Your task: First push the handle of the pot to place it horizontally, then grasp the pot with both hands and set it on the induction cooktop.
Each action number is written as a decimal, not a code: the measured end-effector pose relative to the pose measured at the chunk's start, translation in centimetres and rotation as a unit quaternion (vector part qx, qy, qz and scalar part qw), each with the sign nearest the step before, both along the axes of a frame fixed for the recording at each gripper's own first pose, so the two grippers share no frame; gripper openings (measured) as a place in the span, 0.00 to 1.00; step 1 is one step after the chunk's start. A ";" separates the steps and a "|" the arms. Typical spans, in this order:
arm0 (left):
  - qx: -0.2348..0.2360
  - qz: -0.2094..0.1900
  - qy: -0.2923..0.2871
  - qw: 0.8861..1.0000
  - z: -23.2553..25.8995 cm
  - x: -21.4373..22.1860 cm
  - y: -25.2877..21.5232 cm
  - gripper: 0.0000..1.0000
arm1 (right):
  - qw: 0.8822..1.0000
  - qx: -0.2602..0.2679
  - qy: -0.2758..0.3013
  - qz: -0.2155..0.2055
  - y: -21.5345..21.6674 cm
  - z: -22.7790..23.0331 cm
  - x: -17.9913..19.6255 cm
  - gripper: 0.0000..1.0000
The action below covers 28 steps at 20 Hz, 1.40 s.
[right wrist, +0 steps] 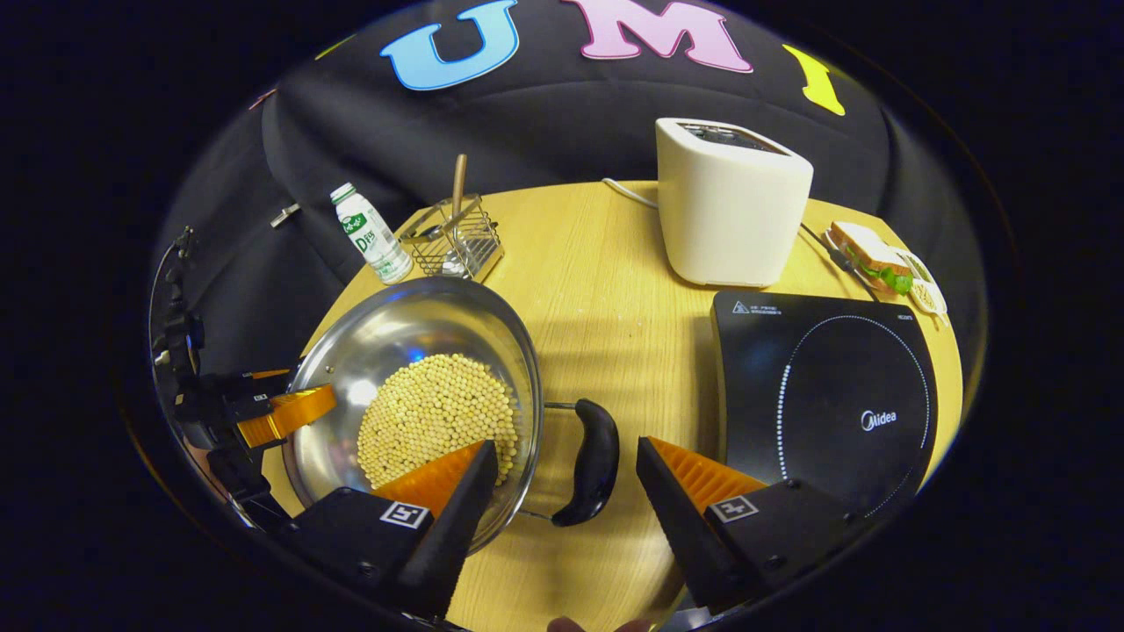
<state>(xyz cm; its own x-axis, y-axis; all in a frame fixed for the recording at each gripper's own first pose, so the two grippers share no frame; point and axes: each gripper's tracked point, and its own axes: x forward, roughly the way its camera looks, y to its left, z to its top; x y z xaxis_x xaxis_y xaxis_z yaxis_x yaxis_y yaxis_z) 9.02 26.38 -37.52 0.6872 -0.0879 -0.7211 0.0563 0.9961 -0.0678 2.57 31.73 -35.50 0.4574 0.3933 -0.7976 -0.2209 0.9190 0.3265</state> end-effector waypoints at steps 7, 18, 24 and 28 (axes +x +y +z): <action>0.010 0.002 0.010 1.000 -1.2 0.4 0.7 0.78 | 0.999 -0.009 0.034 -0.013 1.0 -2.0 0.9 0.84; -0.011 0.031 0.030 0.999 -1.2 -0.4 0.4 0.64 | 0.999 -0.028 0.046 -0.007 0.6 -2.9 0.9 0.60; -0.023 0.042 0.024 0.999 0.8 -2.1 -1.2 0.59 | 0.999 -0.019 0.034 -0.014 -1.3 -1.1 0.3 0.57; -0.023 0.039 0.024 0.999 3.2 -3.0 -3.3 0.60 | 0.999 -0.014 0.033 -0.014 -3.6 1.0 -0.2 0.57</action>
